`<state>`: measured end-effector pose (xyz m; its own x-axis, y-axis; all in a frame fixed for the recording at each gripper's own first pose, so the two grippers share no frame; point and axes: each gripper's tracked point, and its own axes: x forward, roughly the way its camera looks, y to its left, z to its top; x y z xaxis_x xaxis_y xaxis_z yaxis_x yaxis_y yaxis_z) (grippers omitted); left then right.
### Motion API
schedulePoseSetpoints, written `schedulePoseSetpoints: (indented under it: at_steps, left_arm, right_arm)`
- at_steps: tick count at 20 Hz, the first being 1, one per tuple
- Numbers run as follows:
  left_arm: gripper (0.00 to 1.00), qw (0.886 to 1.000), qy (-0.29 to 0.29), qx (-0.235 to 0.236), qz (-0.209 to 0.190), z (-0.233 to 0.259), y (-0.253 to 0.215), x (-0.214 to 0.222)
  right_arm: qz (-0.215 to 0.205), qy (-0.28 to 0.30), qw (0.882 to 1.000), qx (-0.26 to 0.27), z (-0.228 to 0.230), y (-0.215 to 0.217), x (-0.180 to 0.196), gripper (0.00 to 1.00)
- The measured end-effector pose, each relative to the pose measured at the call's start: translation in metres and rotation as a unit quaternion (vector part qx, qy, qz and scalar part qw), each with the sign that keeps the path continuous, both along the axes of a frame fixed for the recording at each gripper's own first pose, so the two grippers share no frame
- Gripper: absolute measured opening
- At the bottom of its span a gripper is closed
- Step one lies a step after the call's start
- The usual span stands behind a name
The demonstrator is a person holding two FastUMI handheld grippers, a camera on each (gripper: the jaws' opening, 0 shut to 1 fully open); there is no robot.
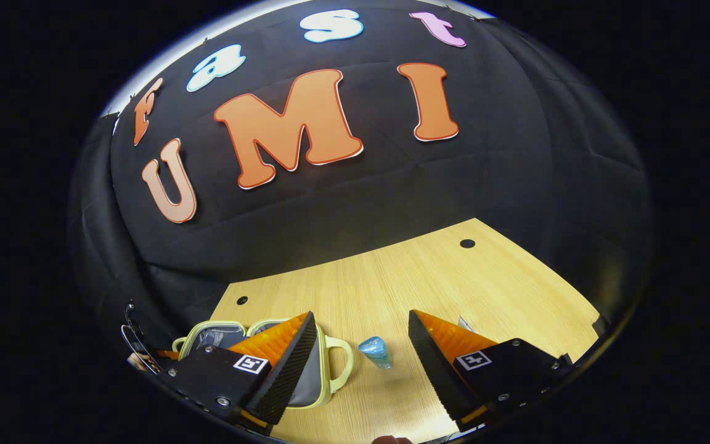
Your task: First open the suitcase, pack the skin care products into it, and then close the suitcase.
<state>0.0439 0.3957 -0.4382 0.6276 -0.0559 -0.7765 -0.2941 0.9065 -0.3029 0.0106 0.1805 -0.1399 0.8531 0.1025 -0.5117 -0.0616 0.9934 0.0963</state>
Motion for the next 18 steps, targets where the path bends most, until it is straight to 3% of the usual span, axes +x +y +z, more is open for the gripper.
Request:
schedulePoseSetpoints:
  at_steps: [2,4,7,9,10,14,18]
  left_arm:
    - [0.12,1.0,0.023,0.014,0.007,-0.016,0.005,-0.003]
    - [0.14,0.999,0.03,0.025,0.023,-0.015,0.015,-0.007]
    - [0.64,0.997,0.016,0.064,0.032,-0.006,0.028,-0.006]
    - [0.9,0.994,-0.006,0.101,0.039,0.021,0.029,-0.003]
    - [0.98,0.992,-0.015,0.119,0.04,0.034,0.027,0.002]
    - [0.98,0.972,-0.125,0.193,0.035,0.142,-0.018,0.033]
    - [0.97,0.947,-0.267,0.178,0.019,0.259,-0.142,0.069]
  right_arm:
    - [-0.002,0.001,1.0,-0.005,-0.001,-0.009,-0.002,0.95]
    - [-0.002,0.002,1.0,-0.012,-0.002,-0.013,-0.002,0.95]
    - [0.001,0.001,1.0,-0.029,-0.004,-0.024,-0.001,0.95]
    - [0.005,-0.001,0.999,-0.04,-0.005,-0.031,0.0,0.95]
    - [0.008,-0.002,0.999,-0.042,-0.005,-0.032,0.001,0.95]
    - [0.02,-0.017,0.998,-0.053,0.001,-0.044,0.007,0.95]
    - [0.034,-0.054,0.996,-0.059,0.018,-0.058,0.027,0.95]
